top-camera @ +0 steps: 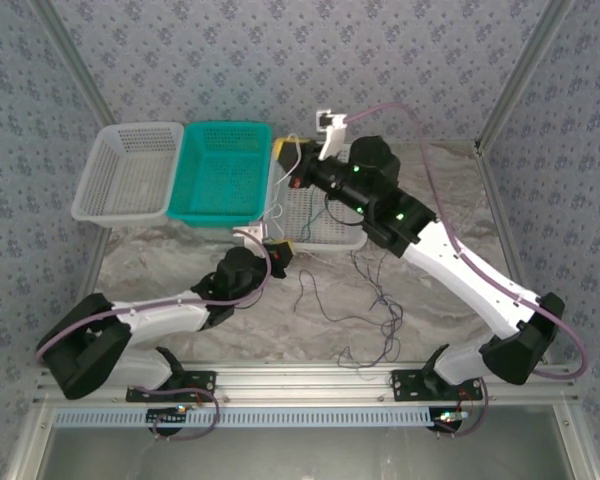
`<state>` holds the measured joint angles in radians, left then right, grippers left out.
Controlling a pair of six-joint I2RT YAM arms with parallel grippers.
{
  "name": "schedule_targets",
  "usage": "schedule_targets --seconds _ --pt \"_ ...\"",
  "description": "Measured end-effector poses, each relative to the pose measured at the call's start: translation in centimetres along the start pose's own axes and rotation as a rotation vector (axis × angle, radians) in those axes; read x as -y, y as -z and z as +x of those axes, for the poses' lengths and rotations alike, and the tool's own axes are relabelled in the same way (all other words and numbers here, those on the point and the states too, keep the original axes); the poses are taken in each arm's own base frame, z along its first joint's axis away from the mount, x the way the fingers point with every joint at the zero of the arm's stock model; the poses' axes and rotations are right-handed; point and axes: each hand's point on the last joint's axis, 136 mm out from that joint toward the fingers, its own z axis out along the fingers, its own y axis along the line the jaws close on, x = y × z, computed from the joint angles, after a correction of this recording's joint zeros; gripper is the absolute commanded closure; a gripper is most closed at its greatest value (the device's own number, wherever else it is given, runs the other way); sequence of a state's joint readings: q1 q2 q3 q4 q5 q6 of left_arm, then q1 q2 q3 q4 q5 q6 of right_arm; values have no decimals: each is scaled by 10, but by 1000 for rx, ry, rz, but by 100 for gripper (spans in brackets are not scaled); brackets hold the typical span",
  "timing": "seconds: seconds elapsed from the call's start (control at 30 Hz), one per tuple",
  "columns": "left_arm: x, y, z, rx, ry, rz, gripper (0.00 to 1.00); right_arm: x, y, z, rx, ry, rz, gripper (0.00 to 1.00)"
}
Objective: Untangle the cables
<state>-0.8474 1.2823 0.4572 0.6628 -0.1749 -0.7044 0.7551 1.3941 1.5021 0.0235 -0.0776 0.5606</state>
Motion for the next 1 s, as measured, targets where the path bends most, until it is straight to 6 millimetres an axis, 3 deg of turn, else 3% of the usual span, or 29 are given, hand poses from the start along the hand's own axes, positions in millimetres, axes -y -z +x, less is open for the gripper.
schedule_targets --seconds 0.17,0.27,0.43,0.5,0.57,0.67,0.77,0.83,1.0 --pt "-32 25 15 -24 -13 -102 96 56 27 -51 117 -53 149 100" --pt "-53 40 26 -46 -14 -166 96 78 42 -74 172 -57 211 100" --pt "-78 60 37 -68 -17 -258 95 83 52 -101 222 -43 237 100" --pt "-85 65 38 -71 -19 -288 88 79 54 -112 243 -33 231 100" --pt "-86 68 36 -65 -15 -299 73 71 54 -122 256 -25 209 100" --pt "-83 72 32 -57 -30 -289 44 61 45 -128 252 -19 164 100" --pt "-78 78 24 -48 -43 -279 29 58 27 -125 227 -20 135 100" --pt "-71 86 10 -22 -44 -270 21 59 11 -121 207 -23 124 100" --pt "-37 128 -60 147 -32 -228 15 58 -37 -112 165 -10 92 100"
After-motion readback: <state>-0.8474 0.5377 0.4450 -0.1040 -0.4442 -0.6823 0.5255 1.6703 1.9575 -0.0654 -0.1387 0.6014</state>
